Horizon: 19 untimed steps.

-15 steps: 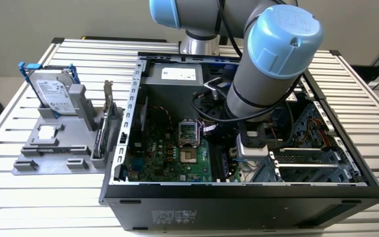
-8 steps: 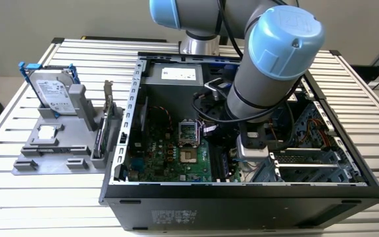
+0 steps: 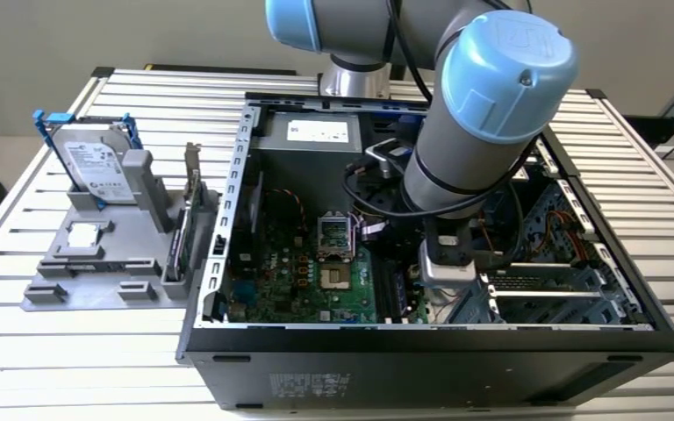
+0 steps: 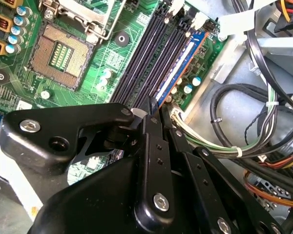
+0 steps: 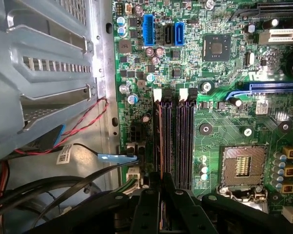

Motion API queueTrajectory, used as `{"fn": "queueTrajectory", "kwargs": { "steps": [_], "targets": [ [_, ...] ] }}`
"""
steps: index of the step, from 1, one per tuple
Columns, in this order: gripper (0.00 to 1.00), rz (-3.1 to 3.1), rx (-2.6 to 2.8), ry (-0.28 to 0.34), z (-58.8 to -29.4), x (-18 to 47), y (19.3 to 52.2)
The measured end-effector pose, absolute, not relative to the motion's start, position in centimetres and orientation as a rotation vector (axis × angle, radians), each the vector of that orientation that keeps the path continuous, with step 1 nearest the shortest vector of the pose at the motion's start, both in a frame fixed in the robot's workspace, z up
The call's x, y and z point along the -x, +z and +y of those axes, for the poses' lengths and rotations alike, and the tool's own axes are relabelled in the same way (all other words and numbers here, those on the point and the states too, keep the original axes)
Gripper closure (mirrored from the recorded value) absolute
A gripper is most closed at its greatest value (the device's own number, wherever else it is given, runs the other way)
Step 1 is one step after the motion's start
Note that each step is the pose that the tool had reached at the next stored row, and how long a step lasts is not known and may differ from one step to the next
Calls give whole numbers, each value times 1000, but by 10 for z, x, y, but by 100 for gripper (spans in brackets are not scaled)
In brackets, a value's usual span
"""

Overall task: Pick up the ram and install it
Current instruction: 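Insert the ram into the slot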

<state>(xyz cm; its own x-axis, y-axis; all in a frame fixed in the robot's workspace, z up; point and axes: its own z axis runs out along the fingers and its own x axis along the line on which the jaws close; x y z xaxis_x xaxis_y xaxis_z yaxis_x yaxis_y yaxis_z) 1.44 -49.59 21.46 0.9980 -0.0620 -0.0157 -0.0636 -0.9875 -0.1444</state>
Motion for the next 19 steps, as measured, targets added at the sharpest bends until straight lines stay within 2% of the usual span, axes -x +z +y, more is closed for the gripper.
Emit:
{"fn": "queueTrajectory", "kwargs": {
  "steps": [19],
  "targets": [
    [100,99,3002,16,-495,-14,213]
  ]
}}
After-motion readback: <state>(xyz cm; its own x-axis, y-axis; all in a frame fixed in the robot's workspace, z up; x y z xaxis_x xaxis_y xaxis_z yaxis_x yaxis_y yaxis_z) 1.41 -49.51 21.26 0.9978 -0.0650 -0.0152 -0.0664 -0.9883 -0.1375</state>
